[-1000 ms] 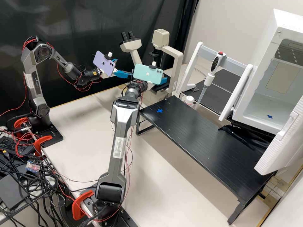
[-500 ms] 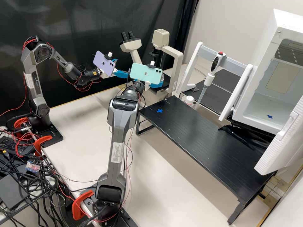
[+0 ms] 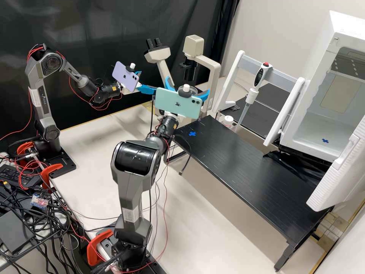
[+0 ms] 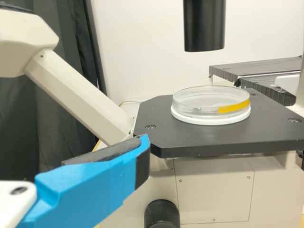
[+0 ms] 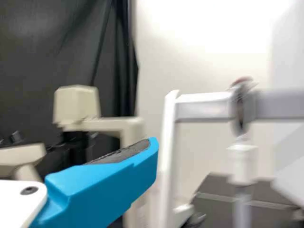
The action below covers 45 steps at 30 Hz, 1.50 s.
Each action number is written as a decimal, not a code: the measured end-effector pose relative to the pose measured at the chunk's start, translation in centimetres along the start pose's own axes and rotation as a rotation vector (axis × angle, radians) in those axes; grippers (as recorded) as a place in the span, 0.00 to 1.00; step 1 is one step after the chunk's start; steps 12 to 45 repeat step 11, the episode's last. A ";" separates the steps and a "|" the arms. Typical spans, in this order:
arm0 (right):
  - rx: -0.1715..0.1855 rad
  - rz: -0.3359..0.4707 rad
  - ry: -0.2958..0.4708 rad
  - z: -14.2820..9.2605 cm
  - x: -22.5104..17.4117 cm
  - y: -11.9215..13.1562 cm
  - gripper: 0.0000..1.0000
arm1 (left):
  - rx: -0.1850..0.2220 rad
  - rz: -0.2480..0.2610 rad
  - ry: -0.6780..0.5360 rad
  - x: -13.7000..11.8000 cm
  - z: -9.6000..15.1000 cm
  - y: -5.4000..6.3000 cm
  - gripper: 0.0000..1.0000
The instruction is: Move the petri dish to the microscope
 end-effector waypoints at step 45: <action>-0.063 0.249 -0.349 8.6 -6.7 5.3 1.00 | 0.000 0.000 0.000 0.0 0.0 0.0 1.00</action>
